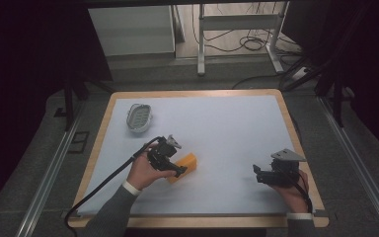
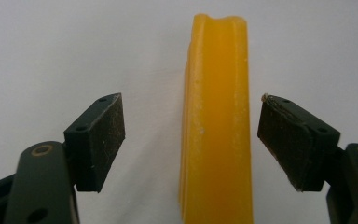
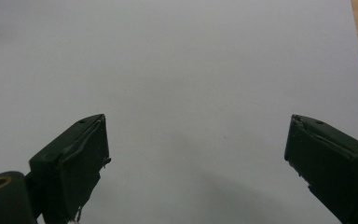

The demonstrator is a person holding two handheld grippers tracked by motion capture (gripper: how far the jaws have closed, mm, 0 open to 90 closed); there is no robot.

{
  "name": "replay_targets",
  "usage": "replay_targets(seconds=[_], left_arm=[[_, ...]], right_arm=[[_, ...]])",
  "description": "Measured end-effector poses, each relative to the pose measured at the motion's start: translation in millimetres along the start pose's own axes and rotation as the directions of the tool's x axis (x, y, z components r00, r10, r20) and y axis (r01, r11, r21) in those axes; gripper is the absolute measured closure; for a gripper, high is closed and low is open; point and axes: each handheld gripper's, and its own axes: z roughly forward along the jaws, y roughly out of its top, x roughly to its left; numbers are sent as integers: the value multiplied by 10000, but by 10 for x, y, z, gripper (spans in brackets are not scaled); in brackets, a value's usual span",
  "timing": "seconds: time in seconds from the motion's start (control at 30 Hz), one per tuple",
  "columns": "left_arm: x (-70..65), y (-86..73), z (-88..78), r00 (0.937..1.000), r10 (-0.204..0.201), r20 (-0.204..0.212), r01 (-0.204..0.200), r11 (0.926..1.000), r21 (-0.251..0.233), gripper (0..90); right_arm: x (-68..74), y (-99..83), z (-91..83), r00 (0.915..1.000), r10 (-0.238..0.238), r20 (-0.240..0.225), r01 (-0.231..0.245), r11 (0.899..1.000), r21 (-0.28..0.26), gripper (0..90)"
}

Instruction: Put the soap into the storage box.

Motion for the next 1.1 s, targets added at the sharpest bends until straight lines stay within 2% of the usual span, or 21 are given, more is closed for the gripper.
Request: replay_targets(seconds=[0.17, 0.37, 0.63, 0.7, 0.83, 0.9, 1.1], left_arm=[[-23, 4, 127, 10000, -90, 32, 89, 9996, 256, 275], [-25, 7, 179, 9998, -157, 149, 153, 9994, 300, 314], [-34, 1, 220, 10000, -37, 72, 34, 9993, 363, 395], [-36, -4, 231, 10000, 20, 10, -20, 9990, 457, 421], [-46, -6, 242, 9997, 33, 248, -44, 9990, 441, 507], [-64, -11, 241, 9992, 160, 359, -174, 9991, 394, 592], [-62, -10, 234, 9995, 125, 302, -136, 9992, 363, 607]], right_arm=[[-14, -14, 16, 10000, 36, 85, -37, 10000, 69, 63], [-19, -22, 26, 9999, 50, 118, -51, 9999, 114, 64], [-24, -26, 29, 9999, 62, 135, -64, 9999, 130, 64], [-25, -28, 31, 9999, 58, 139, -60, 9999, 138, 63], [-40, -33, 35, 9998, 99, 167, -102, 9998, 147, 64], [-39, -32, 30, 9998, 78, 169, -81, 9999, 150, 63], [-32, -26, 23, 9999, 71, 141, -72, 9999, 122, 63]])
